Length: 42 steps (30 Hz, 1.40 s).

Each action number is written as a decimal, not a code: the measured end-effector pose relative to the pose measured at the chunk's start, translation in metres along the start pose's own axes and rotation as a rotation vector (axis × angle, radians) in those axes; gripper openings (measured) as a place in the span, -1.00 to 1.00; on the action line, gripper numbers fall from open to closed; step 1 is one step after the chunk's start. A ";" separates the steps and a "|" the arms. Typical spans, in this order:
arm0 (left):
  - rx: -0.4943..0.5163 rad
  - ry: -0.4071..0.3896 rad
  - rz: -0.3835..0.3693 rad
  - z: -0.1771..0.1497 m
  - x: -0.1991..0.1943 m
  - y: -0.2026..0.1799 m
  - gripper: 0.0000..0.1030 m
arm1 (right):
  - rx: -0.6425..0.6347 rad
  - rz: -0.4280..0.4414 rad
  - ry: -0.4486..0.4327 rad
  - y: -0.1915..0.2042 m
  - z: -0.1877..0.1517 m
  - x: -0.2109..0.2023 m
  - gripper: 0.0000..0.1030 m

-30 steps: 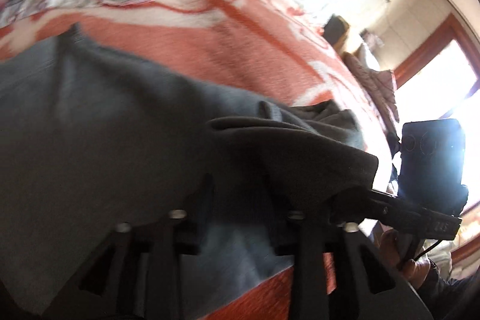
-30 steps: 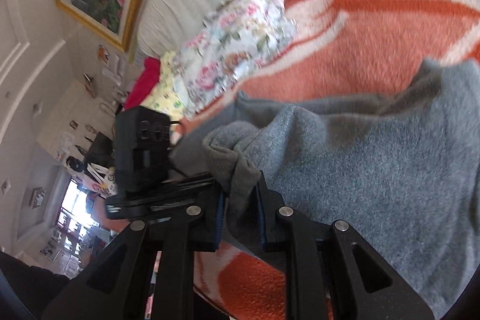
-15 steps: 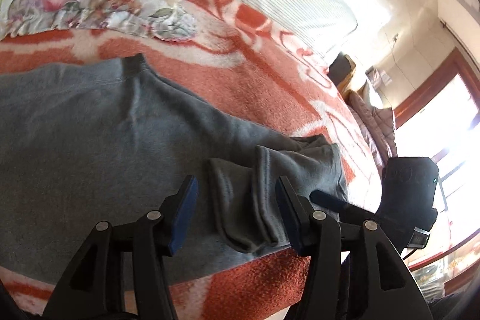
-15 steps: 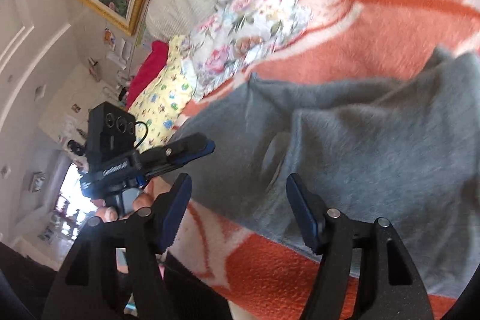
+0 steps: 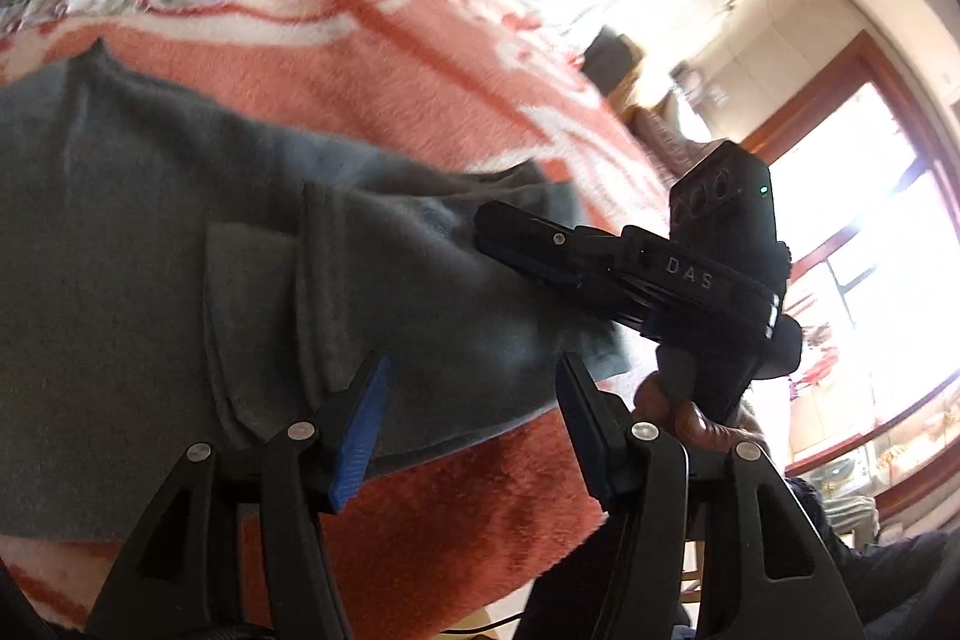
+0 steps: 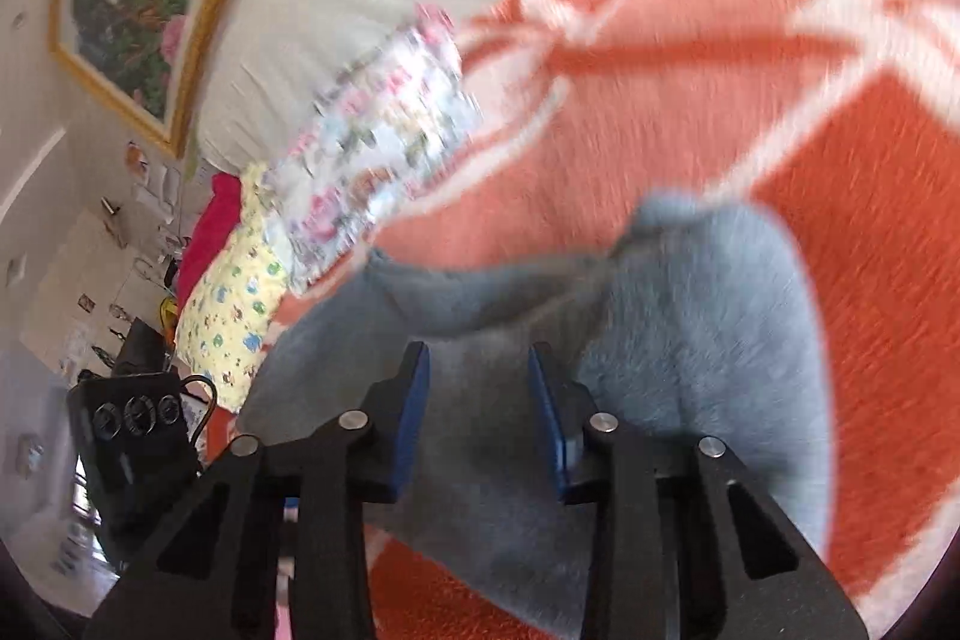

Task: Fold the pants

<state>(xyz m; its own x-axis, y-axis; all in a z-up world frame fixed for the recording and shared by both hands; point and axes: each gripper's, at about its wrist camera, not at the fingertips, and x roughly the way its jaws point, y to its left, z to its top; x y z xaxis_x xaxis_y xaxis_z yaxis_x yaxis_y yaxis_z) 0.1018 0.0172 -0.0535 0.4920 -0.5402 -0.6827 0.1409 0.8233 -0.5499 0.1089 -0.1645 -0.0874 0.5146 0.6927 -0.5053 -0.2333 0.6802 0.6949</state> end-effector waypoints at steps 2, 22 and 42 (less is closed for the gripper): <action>-0.047 0.040 0.017 -0.006 0.010 0.015 0.12 | -0.006 -0.010 0.033 -0.003 -0.009 0.015 -0.34; -0.325 -0.153 0.041 -0.030 -0.068 0.083 0.26 | -0.202 0.063 0.116 0.086 0.000 0.043 -0.33; -0.613 -0.399 0.158 -0.092 -0.178 0.165 0.29 | -0.420 0.109 0.263 0.182 0.005 0.125 0.06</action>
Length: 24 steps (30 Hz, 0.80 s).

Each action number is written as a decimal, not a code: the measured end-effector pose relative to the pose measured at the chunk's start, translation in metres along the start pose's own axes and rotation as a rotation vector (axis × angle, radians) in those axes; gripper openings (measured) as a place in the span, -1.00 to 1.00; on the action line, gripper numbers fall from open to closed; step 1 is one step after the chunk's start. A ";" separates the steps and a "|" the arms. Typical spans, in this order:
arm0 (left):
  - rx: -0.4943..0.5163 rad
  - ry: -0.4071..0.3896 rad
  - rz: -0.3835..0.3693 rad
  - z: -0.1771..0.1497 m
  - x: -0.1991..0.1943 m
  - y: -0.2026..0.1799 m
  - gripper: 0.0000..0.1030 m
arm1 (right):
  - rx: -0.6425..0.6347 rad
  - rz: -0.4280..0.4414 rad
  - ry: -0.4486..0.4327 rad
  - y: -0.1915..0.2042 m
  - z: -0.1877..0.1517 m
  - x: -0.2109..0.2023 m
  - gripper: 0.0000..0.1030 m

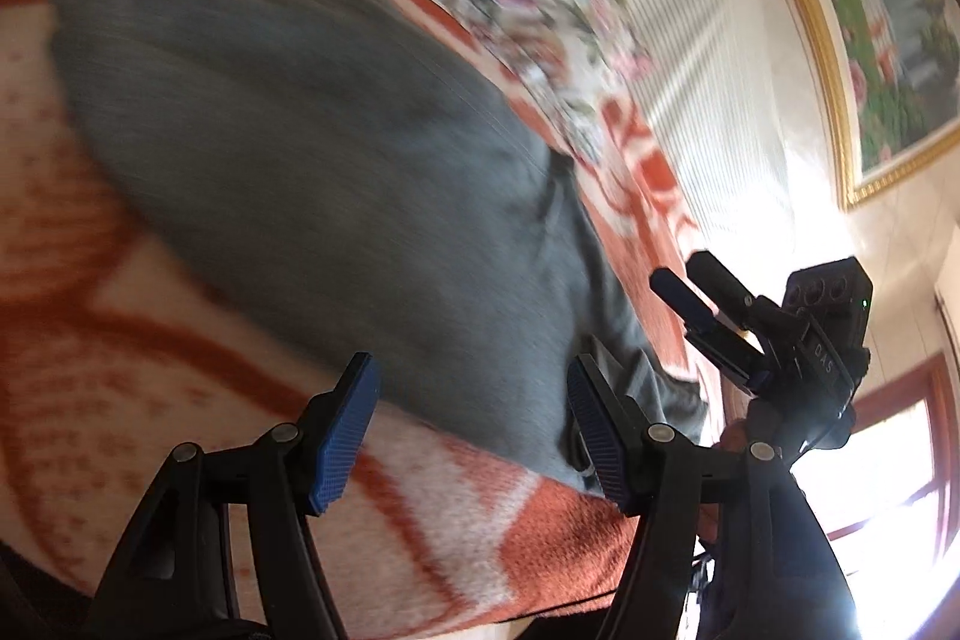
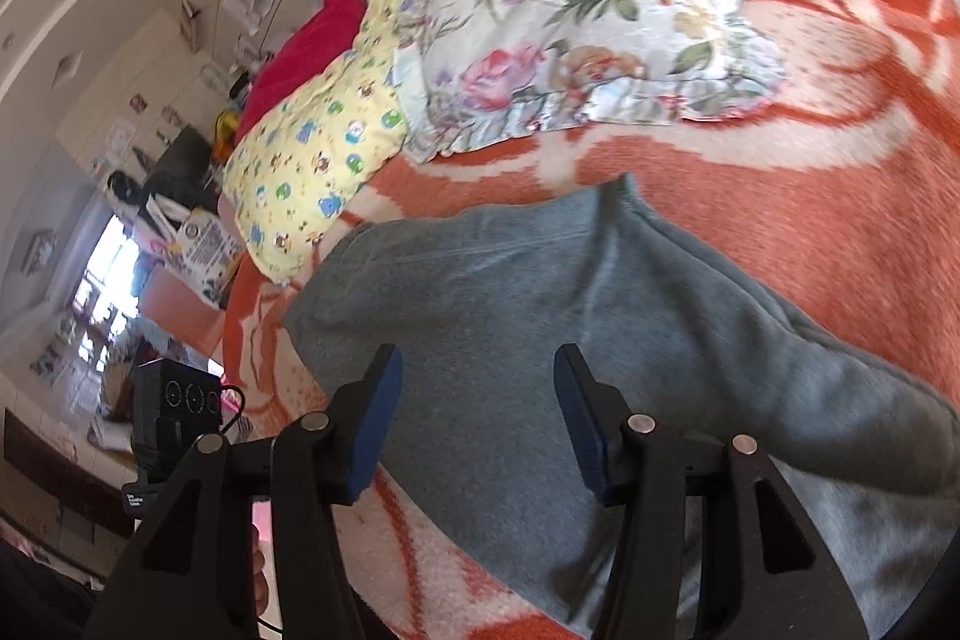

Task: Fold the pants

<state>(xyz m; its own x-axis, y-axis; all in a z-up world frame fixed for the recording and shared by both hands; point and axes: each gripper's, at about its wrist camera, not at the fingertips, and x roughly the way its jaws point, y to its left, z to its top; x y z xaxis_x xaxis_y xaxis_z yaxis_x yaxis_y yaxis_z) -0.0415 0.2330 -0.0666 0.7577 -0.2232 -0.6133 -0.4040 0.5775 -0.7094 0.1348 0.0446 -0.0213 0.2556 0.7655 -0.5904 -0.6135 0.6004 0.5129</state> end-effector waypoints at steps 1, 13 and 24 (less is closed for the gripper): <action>-0.015 -0.019 0.019 0.001 -0.005 0.005 0.30 | -0.011 0.004 0.013 0.004 0.003 0.006 0.06; -0.226 -0.151 0.097 0.017 -0.040 0.073 0.30 | -0.170 0.011 0.128 0.044 0.041 0.067 0.18; -0.324 -0.211 0.092 0.033 -0.054 0.105 0.30 | -0.255 0.052 0.207 0.074 0.068 0.131 0.19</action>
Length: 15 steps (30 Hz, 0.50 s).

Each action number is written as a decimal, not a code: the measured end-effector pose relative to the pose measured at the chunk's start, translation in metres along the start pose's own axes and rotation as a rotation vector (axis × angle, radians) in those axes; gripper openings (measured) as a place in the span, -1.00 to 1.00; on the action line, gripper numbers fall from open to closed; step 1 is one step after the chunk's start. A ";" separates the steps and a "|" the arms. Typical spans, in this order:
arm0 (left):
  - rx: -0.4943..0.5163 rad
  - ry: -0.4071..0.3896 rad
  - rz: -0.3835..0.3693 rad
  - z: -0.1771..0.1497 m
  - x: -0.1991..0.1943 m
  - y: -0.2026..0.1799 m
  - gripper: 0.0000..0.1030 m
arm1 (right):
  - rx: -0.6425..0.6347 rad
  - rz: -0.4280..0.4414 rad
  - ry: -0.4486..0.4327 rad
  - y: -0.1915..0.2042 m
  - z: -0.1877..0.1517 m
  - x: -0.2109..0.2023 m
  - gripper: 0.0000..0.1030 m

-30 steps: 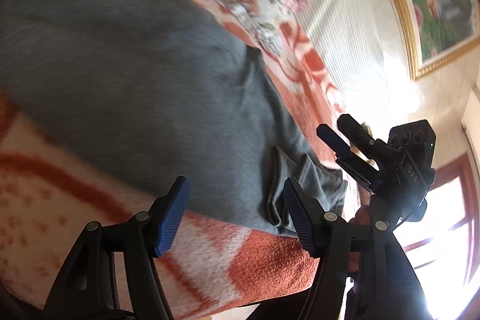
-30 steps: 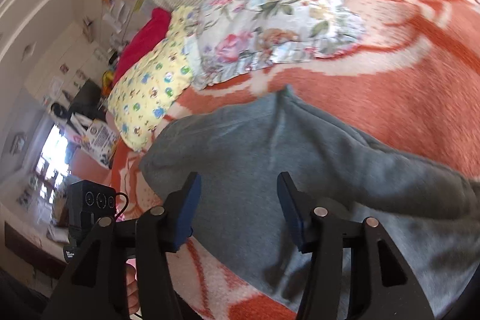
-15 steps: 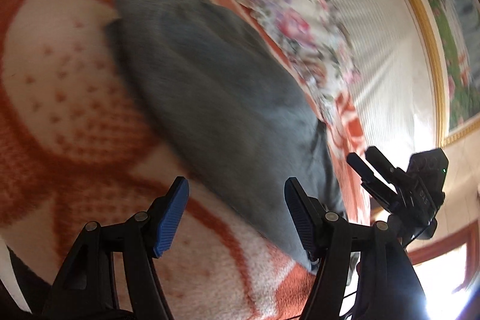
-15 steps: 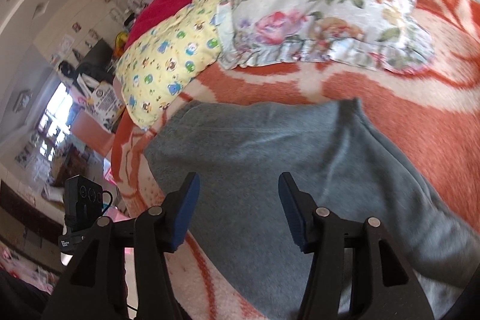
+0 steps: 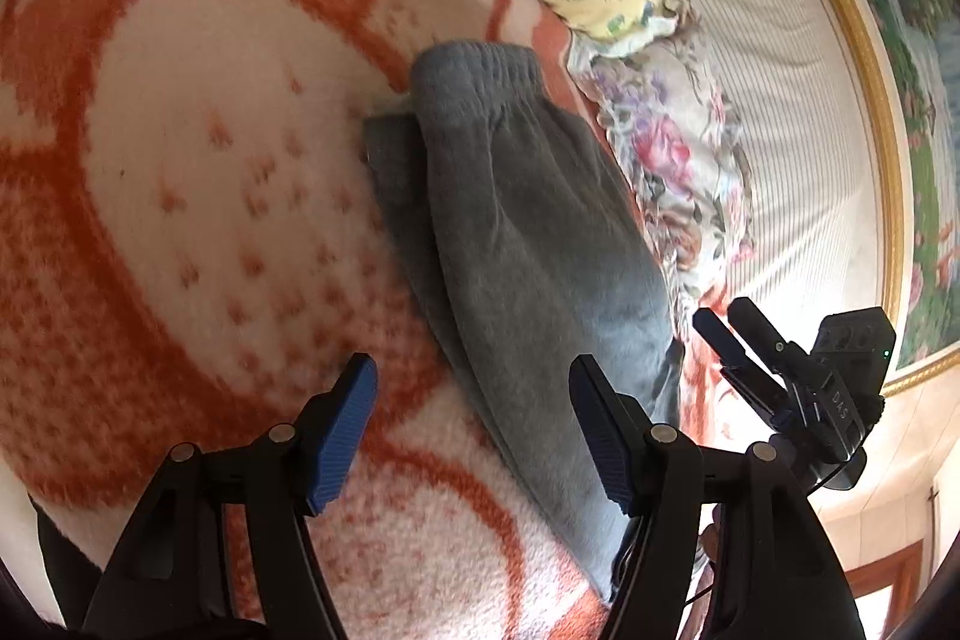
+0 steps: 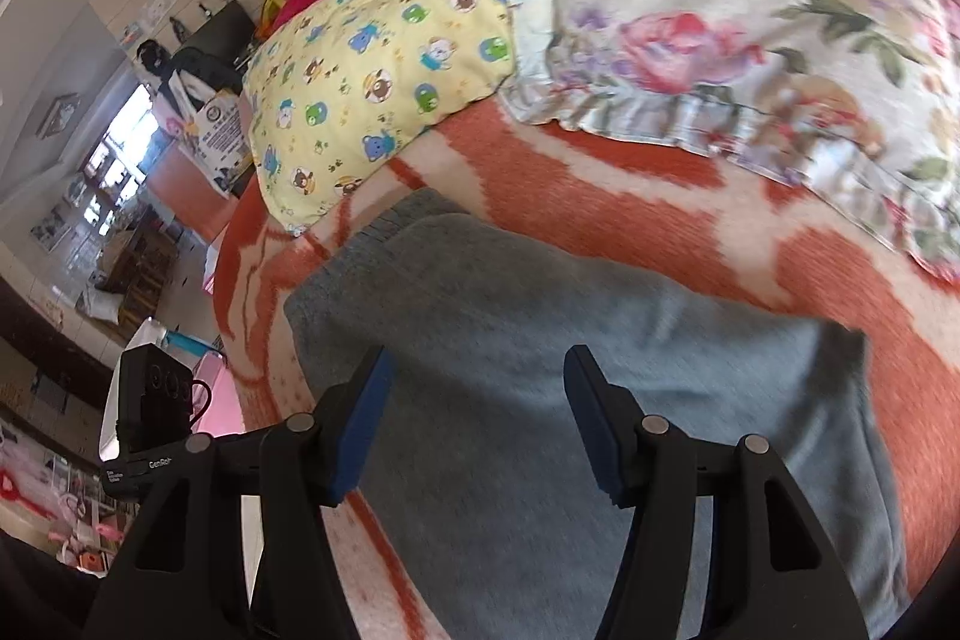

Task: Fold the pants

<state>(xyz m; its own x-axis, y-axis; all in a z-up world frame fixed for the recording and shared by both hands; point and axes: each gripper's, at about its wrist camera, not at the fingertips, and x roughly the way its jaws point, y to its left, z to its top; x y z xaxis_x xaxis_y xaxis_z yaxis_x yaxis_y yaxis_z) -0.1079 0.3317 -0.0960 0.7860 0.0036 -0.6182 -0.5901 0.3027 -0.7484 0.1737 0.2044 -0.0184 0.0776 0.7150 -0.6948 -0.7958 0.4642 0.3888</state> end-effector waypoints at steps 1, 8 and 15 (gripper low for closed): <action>0.000 -0.003 -0.001 0.002 0.000 0.000 0.30 | -0.005 0.005 0.006 0.001 0.004 0.005 0.19; -0.068 -0.023 0.001 0.018 0.010 0.001 0.30 | -0.072 0.028 0.039 0.013 0.044 0.044 0.19; -0.133 -0.029 -0.001 0.033 0.024 0.001 0.30 | -0.191 0.048 0.131 0.023 0.085 0.101 0.19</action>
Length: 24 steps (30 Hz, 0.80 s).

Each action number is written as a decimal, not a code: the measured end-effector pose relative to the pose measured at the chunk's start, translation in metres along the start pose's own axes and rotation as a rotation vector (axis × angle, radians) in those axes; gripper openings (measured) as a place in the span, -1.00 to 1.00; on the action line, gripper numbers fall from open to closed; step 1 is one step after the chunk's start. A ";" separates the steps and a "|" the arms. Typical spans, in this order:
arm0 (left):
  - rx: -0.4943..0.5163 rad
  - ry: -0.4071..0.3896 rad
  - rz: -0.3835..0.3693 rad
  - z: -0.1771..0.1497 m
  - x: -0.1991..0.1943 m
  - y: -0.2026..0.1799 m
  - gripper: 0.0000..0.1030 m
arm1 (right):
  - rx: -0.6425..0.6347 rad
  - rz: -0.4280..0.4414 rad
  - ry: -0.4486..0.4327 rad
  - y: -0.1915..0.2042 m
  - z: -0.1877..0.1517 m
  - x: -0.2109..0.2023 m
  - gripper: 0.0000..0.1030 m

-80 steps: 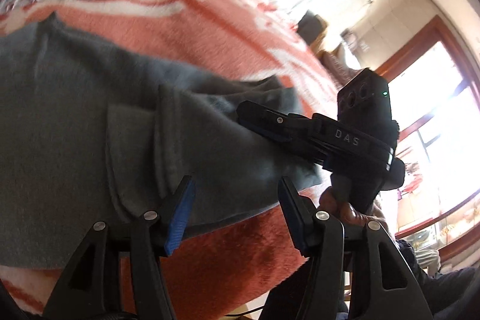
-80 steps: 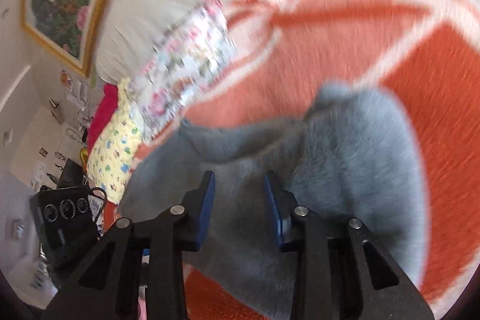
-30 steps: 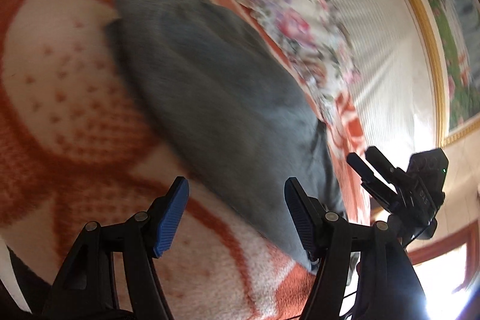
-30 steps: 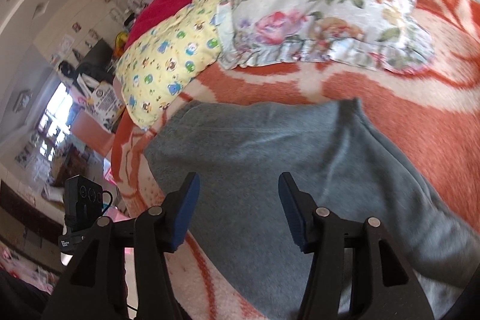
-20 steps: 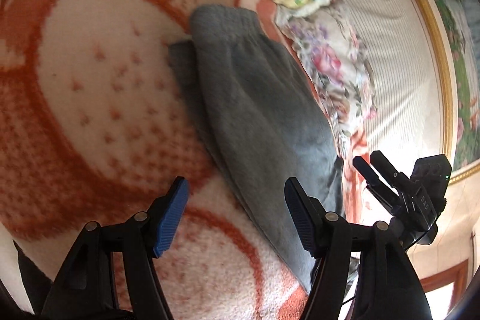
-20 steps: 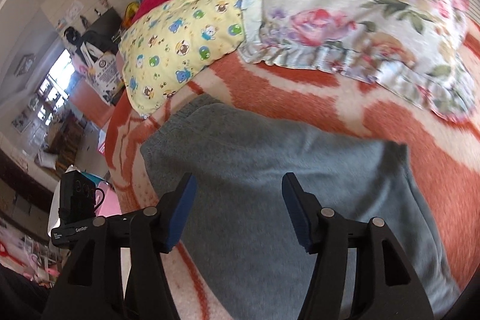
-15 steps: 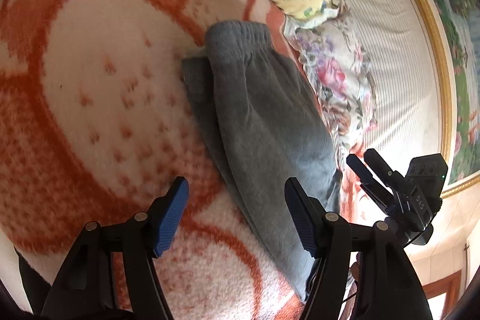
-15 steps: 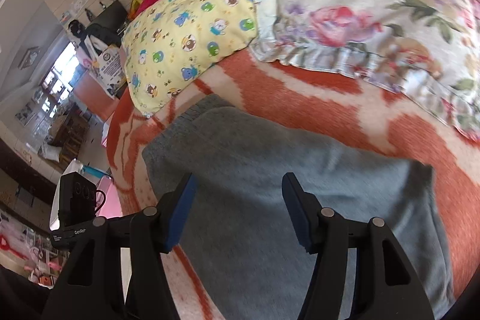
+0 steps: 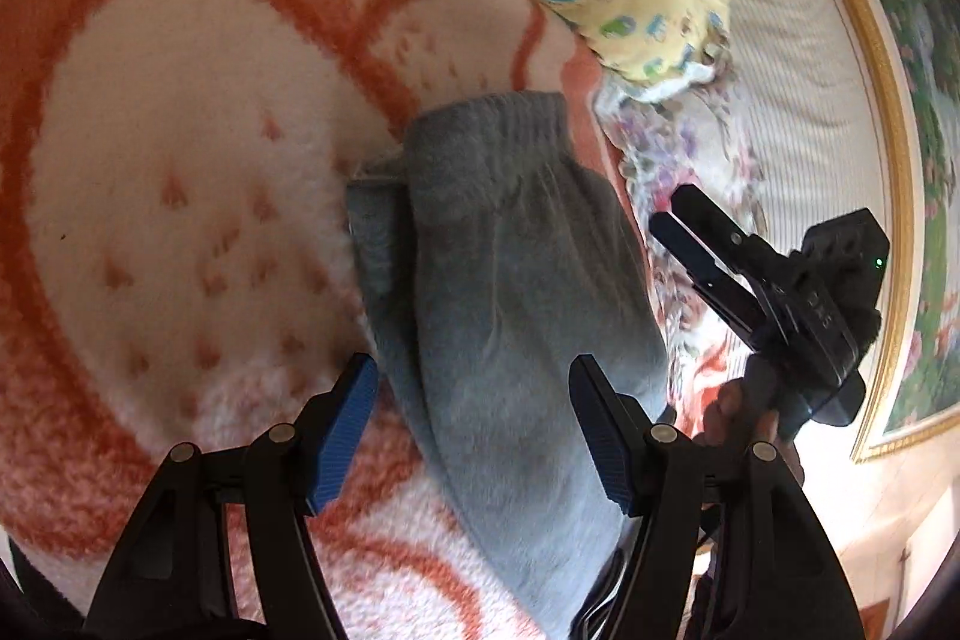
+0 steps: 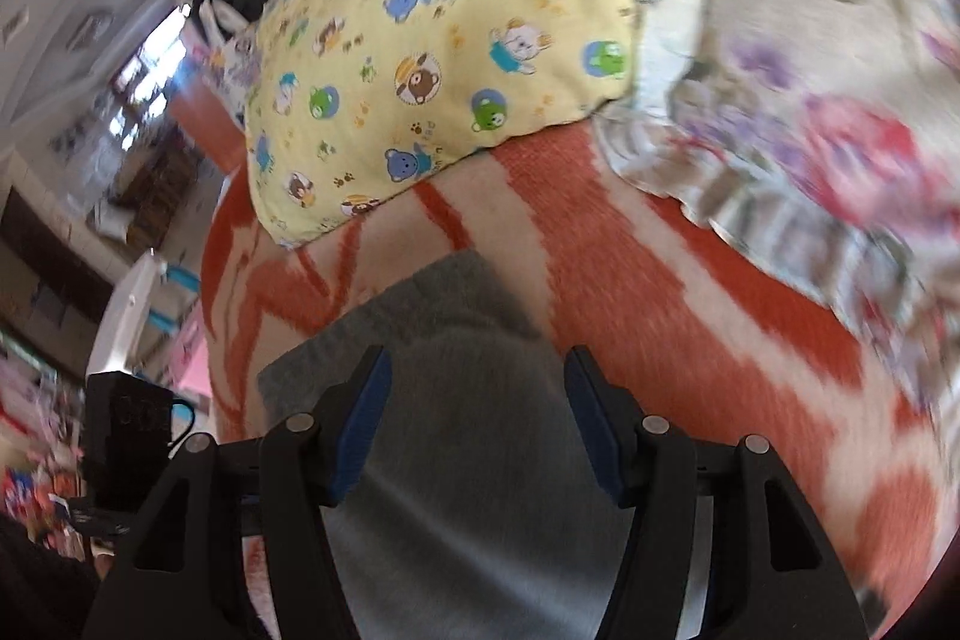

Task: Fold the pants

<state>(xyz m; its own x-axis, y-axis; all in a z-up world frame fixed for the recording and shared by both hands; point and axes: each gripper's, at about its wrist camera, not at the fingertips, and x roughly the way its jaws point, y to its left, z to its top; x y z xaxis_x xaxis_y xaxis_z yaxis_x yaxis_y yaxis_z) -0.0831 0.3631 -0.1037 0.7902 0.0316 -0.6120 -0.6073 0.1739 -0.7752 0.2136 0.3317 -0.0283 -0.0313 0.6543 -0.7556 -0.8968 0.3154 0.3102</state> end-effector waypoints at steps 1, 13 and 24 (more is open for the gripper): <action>-0.013 -0.002 -0.003 0.002 0.002 0.001 0.31 | -0.007 0.007 0.014 -0.001 0.005 0.007 0.19; 0.056 -0.047 0.067 0.006 0.013 -0.013 0.28 | -0.152 -0.049 0.171 0.016 0.016 0.083 0.21; 0.082 -0.044 0.049 0.004 0.010 -0.014 -0.81 | -0.085 0.002 0.065 0.023 0.018 0.028 -0.75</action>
<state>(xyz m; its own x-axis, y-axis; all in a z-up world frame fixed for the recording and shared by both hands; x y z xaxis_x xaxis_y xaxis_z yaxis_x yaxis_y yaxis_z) -0.0666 0.3648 -0.0983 0.7637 0.0845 -0.6400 -0.6379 0.2506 -0.7282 0.2000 0.3696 -0.0326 -0.0590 0.6081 -0.7916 -0.9307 0.2532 0.2639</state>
